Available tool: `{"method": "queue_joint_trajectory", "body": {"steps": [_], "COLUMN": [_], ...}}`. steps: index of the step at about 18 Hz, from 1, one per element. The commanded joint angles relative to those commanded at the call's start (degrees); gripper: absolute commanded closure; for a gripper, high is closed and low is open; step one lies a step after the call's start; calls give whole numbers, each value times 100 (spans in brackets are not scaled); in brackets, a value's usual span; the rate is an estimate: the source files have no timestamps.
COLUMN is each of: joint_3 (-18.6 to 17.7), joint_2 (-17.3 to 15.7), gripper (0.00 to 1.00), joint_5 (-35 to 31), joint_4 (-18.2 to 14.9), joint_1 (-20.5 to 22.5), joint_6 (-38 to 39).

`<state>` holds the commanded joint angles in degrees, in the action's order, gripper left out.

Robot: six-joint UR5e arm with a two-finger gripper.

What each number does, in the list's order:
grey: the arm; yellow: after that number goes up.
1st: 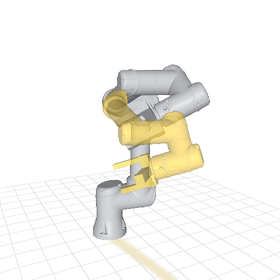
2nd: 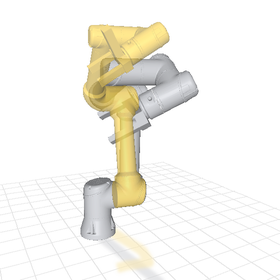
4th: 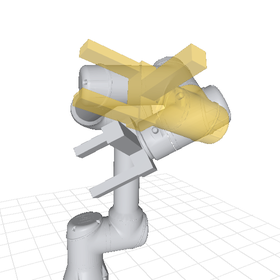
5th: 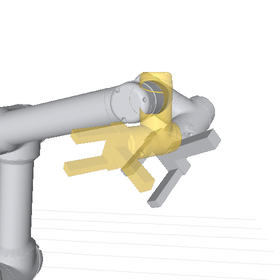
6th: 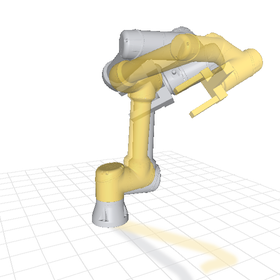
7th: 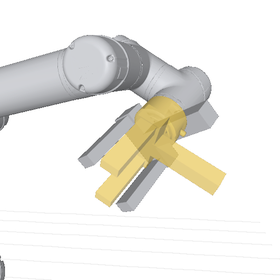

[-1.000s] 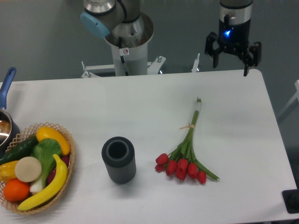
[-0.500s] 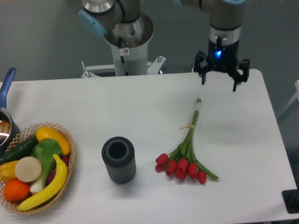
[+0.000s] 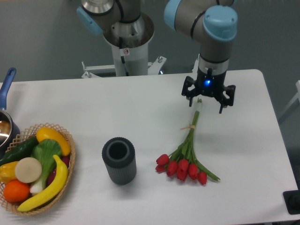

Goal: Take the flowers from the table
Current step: 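Move the open gripper down over the tulip stems near the twine, then lower the gripper onto the stems and close it around them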

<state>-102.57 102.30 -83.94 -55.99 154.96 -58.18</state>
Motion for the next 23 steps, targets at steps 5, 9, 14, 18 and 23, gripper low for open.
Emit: {"method": "queue_joint_trajectory", "body": {"steps": [5, 9, 14, 18, 23], "joint_3": [-88, -97, -35, -26, 17], "joint_2": [361, 633, 915, 1038, 1240], "gripper": [0, 0, 0, 0, 0], "joint_5": [18, 26, 385, 492, 483], "joint_4": [159, 282, 308, 308, 369], "joint_1": [-132, -141, -106, -71, -80], "joint_6": [62, 18, -70, -219, -228]}}
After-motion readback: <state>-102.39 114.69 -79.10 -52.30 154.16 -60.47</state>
